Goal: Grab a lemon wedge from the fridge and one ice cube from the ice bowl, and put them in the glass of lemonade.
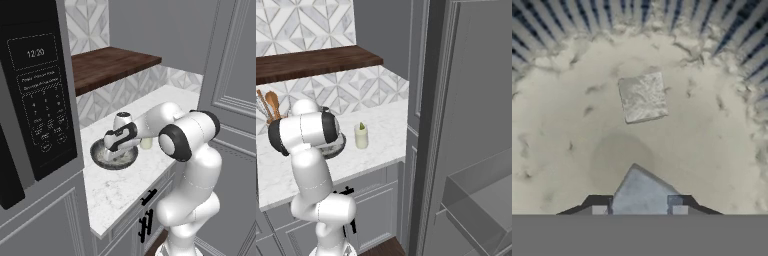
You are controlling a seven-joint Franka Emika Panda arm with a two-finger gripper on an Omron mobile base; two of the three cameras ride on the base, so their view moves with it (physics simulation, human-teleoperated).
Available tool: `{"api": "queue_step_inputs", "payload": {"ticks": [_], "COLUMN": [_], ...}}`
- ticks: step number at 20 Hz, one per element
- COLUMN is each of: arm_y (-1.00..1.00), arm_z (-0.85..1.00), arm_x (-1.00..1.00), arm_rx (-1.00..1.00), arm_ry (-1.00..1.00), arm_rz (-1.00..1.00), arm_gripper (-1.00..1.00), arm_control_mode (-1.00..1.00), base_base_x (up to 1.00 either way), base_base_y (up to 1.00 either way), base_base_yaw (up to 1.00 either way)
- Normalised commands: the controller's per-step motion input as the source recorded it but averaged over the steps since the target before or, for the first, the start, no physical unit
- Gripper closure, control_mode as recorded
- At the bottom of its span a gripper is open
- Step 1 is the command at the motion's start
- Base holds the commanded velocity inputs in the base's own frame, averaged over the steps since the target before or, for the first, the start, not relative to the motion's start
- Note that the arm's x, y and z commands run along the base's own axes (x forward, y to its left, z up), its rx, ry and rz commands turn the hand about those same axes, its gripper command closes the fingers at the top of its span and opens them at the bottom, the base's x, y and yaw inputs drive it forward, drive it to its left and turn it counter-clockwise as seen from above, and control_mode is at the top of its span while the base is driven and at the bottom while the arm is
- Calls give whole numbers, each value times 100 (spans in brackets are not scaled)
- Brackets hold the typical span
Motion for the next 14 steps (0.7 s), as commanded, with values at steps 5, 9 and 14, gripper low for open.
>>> {"api": "queue_step_inputs", "payload": {"ticks": [5, 9, 14], "arm_y": [0, 0, -4], "arm_z": [0, 5, 49], "arm_x": [0, -8, -14], "arm_rx": [0, 0, 0], "arm_ry": [0, 0, 0], "arm_rz": [0, 0, -2], "arm_gripper": [100, 100, 100], "arm_control_mode": [-100, -100, -100], "base_base_x": [0, 0, 0], "base_base_y": [0, 0, 0], "base_base_yaw": [0, 0, 0]}}
